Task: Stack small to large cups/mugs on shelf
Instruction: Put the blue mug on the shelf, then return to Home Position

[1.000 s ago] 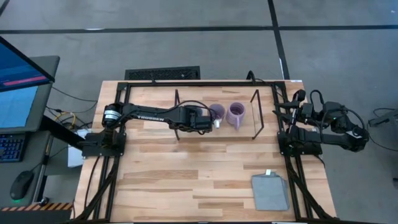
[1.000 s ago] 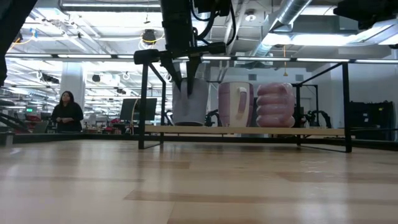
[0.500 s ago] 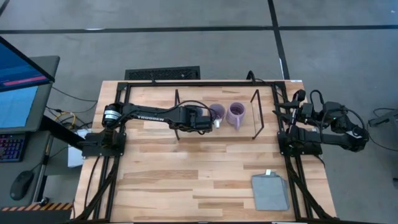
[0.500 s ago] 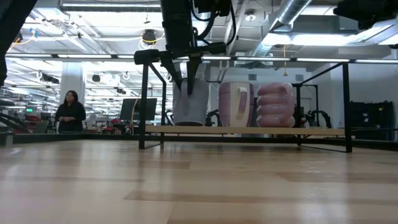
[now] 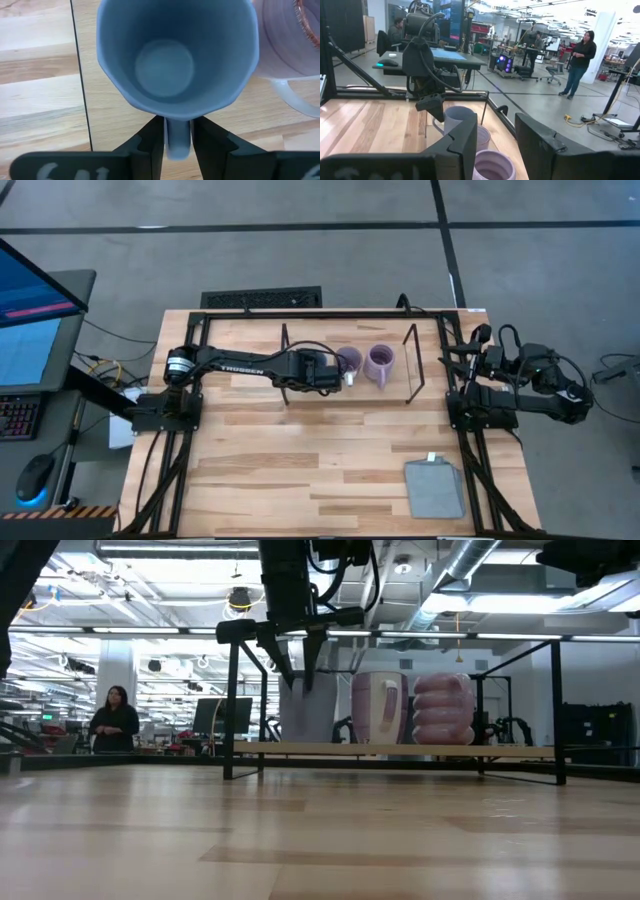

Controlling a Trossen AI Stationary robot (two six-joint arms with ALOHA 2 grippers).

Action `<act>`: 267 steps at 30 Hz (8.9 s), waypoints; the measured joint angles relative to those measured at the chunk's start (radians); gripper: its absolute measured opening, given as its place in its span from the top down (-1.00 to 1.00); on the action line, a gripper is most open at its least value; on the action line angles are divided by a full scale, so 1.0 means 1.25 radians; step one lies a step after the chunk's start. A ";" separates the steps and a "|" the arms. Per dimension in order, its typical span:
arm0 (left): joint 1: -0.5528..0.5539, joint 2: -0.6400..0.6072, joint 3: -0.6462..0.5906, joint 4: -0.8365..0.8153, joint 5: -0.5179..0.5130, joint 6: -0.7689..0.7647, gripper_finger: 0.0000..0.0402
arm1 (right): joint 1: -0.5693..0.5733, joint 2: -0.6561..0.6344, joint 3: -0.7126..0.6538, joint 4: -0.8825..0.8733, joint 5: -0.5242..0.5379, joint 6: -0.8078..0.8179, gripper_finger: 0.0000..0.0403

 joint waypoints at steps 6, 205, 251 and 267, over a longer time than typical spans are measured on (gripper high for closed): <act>0.000 0.000 0.000 0.016 0.000 0.001 0.56 | 0.000 0.000 0.000 0.000 0.000 0.000 0.23; -0.144 -1.067 -0.771 0.740 0.006 1.114 -0.28 | 0.000 0.000 0.000 -0.001 0.003 0.000 0.24; 0.083 -1.324 -1.120 0.885 0.337 1.181 -0.28 | 0.000 0.000 0.000 0.002 0.003 0.004 0.23; 0.135 -1.324 -1.260 1.094 0.376 1.121 -0.28 | 0.000 -0.008 -0.071 0.128 -0.028 0.057 0.23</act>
